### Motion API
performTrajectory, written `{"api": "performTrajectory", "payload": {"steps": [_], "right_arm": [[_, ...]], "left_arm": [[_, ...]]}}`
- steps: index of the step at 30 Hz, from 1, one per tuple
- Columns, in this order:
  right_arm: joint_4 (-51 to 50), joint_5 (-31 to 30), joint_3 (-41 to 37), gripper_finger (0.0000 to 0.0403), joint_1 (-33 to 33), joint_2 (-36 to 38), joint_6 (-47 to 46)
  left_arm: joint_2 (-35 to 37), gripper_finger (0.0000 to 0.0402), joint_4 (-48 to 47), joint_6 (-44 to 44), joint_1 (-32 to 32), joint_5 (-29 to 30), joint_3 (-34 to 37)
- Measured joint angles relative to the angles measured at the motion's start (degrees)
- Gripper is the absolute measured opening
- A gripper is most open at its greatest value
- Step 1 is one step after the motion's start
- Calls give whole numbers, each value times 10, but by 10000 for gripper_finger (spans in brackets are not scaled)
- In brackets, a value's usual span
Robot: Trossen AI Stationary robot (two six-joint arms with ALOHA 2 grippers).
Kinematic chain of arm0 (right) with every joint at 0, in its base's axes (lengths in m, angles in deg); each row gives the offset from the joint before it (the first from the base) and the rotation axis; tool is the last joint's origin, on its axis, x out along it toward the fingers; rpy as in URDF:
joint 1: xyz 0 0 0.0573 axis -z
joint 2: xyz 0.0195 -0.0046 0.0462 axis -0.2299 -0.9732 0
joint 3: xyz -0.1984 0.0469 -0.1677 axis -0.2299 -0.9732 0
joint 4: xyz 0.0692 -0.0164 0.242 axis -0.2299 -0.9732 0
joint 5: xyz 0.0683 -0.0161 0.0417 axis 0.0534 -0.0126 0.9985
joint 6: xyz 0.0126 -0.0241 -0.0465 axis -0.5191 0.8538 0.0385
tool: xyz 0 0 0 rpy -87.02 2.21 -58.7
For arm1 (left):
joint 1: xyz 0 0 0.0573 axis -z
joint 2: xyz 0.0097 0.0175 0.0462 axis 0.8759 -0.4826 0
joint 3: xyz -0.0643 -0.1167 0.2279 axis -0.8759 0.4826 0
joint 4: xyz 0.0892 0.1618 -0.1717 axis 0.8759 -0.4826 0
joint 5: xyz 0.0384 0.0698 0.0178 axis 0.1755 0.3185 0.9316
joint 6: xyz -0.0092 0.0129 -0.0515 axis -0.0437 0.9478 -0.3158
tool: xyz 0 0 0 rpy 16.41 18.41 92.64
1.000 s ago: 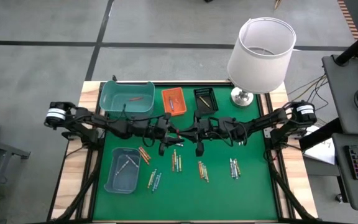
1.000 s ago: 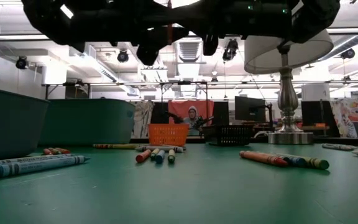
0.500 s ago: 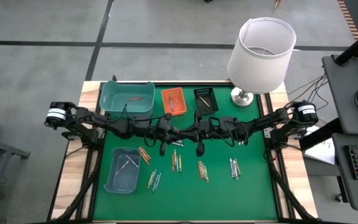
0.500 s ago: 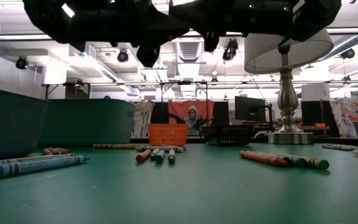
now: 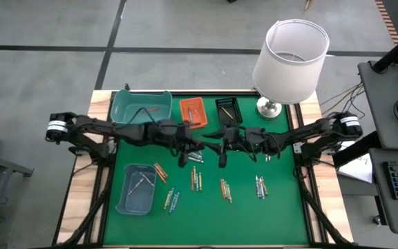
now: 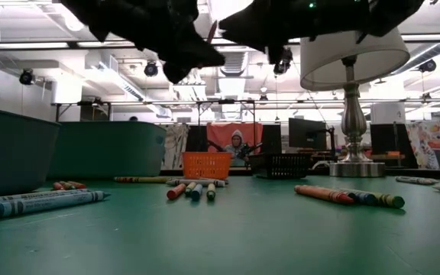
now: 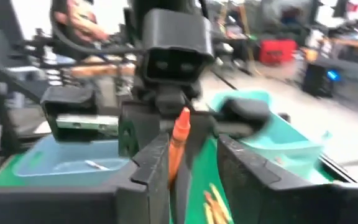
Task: Sort crayons
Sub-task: Put the orange crayon into the green bin
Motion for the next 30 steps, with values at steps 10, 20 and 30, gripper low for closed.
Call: {"api": "performTrajectory", "payload": {"steps": [10,20,30], "right_arm": [[-187,-71,0,148,0,94,-83],[-197,-70,0,148,-2,74,-99],[-196,-66,0,148,-1,37,-115]], "left_arm": [[44,1,-412,80,-122,184,-119],[-8,1,-598,103,-356,206,-178],[-67,12,-701,94,-449,221,-201]]}}
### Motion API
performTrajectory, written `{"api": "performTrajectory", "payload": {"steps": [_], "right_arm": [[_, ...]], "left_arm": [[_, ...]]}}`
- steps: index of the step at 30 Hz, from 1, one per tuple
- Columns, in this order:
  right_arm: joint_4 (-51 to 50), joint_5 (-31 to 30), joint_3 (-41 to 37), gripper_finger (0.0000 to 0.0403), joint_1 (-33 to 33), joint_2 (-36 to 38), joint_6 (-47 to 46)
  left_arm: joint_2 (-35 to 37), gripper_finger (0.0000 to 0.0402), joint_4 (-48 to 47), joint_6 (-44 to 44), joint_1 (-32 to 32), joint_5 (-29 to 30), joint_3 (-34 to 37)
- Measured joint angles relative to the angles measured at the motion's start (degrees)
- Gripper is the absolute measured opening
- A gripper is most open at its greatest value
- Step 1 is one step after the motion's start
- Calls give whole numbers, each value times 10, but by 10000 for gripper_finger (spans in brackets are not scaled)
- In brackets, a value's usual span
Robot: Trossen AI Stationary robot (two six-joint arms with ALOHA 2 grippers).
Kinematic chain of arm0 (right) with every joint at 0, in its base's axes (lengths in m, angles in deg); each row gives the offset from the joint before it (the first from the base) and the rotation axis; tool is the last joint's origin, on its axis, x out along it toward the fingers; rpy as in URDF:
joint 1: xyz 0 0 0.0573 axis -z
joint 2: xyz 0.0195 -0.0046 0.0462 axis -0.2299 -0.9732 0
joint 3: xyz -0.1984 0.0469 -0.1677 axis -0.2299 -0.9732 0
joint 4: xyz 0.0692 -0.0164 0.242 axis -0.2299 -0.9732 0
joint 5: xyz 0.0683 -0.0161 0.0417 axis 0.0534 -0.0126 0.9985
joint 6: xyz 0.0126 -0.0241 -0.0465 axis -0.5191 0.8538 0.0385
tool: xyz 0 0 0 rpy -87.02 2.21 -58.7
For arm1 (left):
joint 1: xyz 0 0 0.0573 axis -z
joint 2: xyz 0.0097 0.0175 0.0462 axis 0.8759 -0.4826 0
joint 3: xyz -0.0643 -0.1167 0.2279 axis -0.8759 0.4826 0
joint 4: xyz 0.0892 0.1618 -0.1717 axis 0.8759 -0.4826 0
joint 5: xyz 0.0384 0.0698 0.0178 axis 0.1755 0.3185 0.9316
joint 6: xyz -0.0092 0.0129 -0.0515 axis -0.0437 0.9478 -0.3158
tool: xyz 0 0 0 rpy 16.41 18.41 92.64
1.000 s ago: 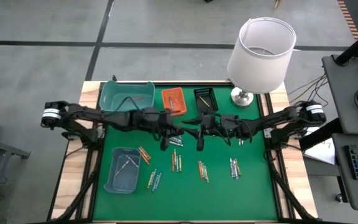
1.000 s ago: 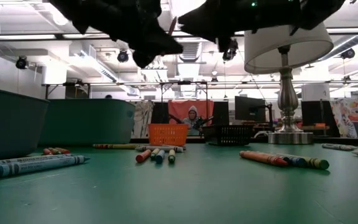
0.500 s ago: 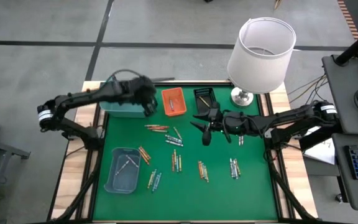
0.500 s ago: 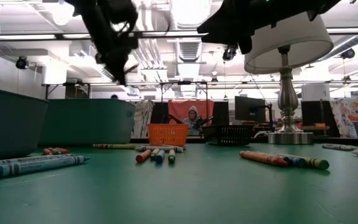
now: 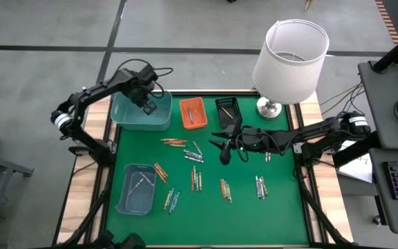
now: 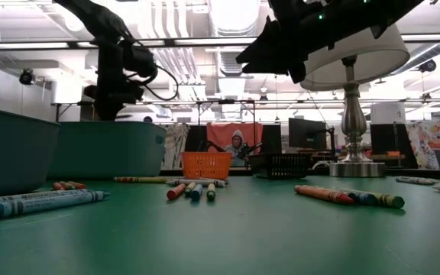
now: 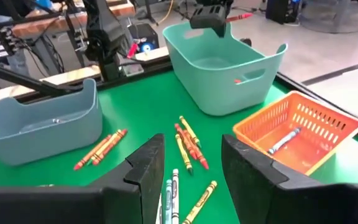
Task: Sort crayons
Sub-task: Put the orange crayon into the green bin, then put the green crayon into the black bin
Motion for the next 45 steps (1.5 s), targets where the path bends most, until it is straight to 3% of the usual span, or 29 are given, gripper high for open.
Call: {"api": "performTrajectory", "payload": {"steps": [5,18,21,27,35,45], "right_arm": [[-1,0,0,148,0,-9,-7],[-6,0,0,148,0,-6,-24],[-23,0,0,148,0,-6,-40],[-97,0,0,148,0,-6,-93],[-229,9,0,148,0,-5,-230],[-310,118,16,148,1,-4,-341]], "left_arm": [[-8,31,-6,0,0,40,0],[8,60,-9,-22,13,37,1],[27,61,7,-34,31,5,5],[88,61,112,-27,95,-57,44],[203,61,292,-54,220,-92,162],[315,61,538,-89,357,-94,310]]}}
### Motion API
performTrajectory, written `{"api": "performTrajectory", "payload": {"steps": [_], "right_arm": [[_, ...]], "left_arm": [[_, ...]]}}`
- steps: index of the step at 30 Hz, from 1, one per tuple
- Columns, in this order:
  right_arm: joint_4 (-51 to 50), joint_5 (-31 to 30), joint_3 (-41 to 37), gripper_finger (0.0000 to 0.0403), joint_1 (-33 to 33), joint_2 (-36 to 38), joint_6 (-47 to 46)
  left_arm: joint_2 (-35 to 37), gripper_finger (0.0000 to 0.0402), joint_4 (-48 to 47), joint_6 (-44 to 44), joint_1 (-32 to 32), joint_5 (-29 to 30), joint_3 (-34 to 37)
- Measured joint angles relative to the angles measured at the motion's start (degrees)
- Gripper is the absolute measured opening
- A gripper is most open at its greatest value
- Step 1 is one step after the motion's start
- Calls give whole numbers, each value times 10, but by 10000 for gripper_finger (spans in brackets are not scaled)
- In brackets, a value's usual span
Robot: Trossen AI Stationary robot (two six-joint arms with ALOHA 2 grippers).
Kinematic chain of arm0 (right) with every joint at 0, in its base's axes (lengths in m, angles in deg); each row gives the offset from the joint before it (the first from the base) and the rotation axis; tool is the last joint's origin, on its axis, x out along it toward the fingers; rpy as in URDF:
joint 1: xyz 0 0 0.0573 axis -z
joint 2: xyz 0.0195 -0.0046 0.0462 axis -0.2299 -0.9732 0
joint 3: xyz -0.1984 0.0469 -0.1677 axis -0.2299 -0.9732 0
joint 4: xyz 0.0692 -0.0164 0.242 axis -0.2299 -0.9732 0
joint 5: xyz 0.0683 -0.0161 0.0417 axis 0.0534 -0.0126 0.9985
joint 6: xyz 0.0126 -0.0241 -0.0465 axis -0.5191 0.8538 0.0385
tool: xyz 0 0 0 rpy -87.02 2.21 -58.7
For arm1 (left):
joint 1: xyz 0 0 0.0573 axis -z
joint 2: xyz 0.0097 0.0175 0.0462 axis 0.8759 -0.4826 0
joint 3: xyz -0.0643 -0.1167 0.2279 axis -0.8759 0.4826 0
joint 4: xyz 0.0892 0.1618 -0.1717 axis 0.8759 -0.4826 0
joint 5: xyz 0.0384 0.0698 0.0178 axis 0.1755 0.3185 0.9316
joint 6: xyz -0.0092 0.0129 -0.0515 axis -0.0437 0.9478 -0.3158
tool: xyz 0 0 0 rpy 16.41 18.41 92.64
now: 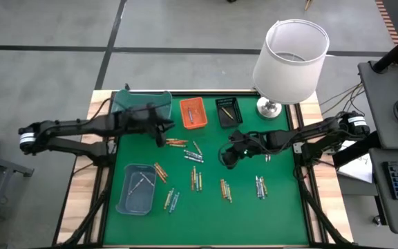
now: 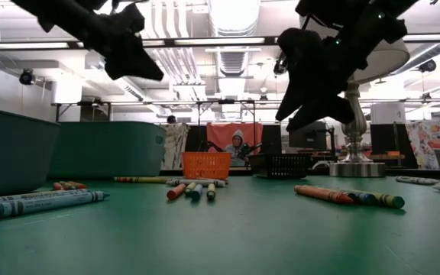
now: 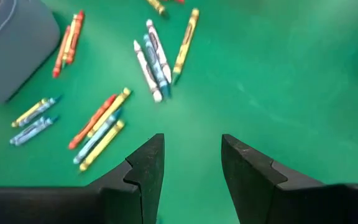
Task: Sort crayons
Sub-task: Put the green crayon into the black bin
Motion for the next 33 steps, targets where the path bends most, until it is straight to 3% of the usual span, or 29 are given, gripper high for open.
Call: {"api": "performTrajectory", "payload": {"steps": [6,16,20,33], "right_arm": [[-193,2,70,148,0,0,-33],[-518,-28,124,148,0,0,-132],[-564,-28,104,148,0,-1,-155],[-542,-28,79,148,0,-1,-156]], "left_arm": [[25,61,72,-3,36,0,34],[20,61,77,-3,38,2,37],[14,61,76,2,38,2,37],[-15,61,76,-8,38,2,37]]}}
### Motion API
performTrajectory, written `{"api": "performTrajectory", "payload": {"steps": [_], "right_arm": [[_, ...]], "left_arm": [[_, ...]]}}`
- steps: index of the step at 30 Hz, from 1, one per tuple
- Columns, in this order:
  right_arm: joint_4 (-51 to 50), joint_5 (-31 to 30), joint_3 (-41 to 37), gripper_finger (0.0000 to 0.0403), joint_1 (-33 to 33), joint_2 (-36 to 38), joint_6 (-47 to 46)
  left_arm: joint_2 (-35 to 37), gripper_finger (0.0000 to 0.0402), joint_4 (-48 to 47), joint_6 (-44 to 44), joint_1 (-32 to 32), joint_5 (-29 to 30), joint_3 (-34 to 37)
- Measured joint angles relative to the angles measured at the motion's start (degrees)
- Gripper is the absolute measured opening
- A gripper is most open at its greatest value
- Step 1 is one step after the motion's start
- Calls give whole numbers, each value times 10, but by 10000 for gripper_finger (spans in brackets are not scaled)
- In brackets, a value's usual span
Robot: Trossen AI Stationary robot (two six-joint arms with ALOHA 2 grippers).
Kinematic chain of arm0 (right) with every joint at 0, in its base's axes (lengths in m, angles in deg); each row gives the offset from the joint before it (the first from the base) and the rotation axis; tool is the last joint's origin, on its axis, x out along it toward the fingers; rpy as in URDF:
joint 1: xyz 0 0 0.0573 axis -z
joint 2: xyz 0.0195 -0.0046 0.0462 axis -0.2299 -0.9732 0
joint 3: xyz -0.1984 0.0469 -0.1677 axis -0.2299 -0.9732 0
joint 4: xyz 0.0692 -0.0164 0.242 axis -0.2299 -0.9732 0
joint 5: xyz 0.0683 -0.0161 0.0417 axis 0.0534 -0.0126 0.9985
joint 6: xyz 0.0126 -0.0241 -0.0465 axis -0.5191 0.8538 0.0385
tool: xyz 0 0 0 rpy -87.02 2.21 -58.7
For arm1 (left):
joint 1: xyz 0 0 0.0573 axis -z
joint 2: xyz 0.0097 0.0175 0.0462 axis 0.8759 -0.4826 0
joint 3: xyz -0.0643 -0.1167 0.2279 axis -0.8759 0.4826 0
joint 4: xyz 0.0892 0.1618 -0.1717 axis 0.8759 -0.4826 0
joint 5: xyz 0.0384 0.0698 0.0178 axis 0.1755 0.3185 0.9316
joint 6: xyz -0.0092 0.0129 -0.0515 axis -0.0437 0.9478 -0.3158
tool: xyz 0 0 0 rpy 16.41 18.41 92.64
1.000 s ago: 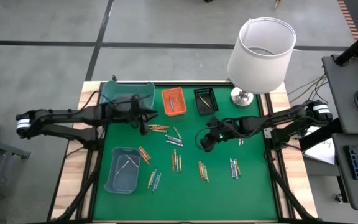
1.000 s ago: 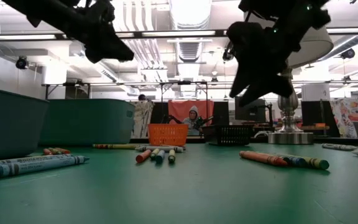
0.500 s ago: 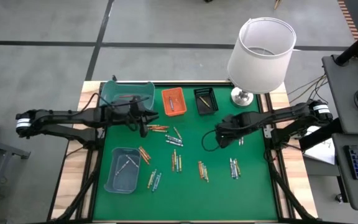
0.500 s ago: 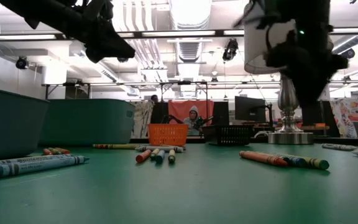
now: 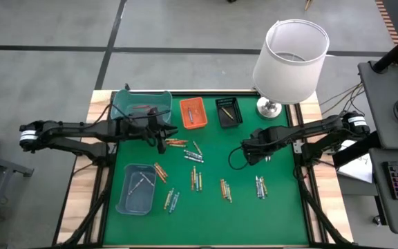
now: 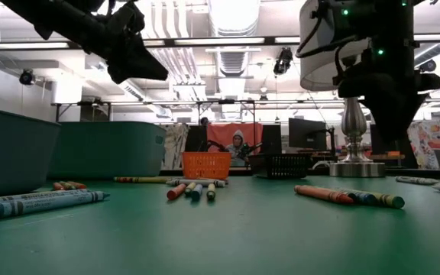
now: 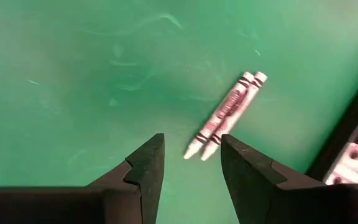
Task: Sort crayons
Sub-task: Put the green crayon into the black bin
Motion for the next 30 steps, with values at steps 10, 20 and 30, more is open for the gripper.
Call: {"api": "performTrajectory", "payload": {"steps": [10,20,30], "right_arm": [[46,-1,0,148,0,0,29],[78,-15,0,148,0,0,55],[89,-17,0,148,0,0,70]], "left_arm": [[-45,61,20,-8,0,-1,0],[-130,60,132,-2,0,-97,0],[-232,46,-9,122,0,-110,-116]]}}
